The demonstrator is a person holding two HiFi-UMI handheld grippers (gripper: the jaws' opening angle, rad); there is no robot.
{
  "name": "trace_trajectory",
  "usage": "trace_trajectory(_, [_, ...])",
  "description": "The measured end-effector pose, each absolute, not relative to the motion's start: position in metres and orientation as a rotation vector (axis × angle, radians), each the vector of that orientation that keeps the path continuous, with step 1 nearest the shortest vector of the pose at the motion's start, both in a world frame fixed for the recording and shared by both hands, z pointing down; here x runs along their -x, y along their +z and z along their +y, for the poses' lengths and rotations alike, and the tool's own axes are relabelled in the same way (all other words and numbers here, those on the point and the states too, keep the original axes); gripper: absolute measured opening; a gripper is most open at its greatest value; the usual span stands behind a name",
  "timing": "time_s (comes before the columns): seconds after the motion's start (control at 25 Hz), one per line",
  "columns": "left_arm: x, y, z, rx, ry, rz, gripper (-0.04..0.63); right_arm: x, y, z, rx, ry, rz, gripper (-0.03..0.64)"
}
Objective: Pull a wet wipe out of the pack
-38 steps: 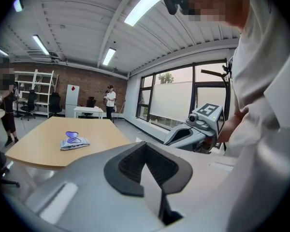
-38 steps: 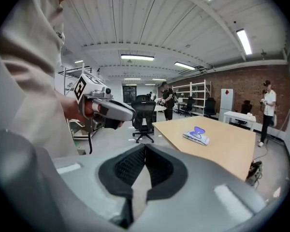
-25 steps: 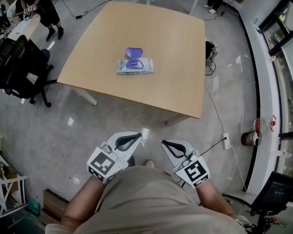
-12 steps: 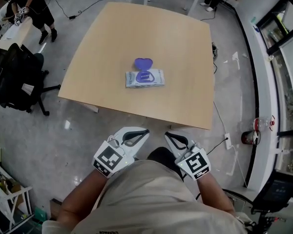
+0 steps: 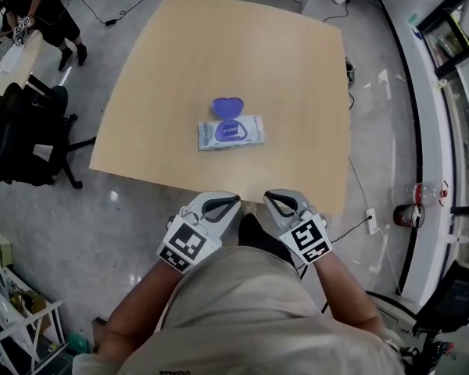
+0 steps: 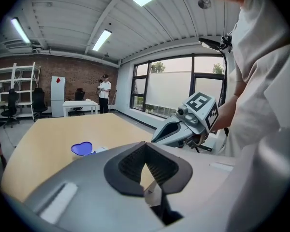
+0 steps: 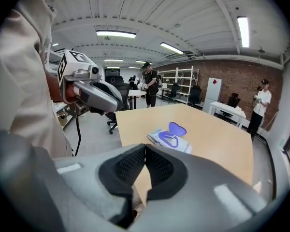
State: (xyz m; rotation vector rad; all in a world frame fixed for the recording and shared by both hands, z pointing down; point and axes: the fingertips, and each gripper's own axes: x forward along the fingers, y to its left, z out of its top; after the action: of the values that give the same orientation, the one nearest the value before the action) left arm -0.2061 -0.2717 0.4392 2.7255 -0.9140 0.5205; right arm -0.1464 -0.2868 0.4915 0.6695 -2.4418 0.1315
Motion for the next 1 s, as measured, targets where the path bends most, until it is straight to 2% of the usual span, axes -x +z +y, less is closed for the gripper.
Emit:
trace_trajectory(0.28, [0.179,0.474,-0.351,-2.687,0.775,-0.939,0.005,0.134,0.54,-0.375,-0.562,0.112,-2.417,0.003])
trace_trajectory(0.52, [0.162,0.52,-0.411,-2.598,1.106,-0.939,0.006,0.138,0.578,-0.436,-0.454,0.13,-2.423,0.003])
trace_trajectory(0.96, [0.147,0.6,-0.477,-2.55,1.687,-0.792,0.006,0.145,0.636,-0.498,-0.334,0.177,-2.419,0.003])
trace_trajectory(1.0, [0.146,0.607,-0.481,-2.552,1.74,-0.753,0.028,0.146,0.639,-0.501,-0.326,0.182,-2.421,0.003])
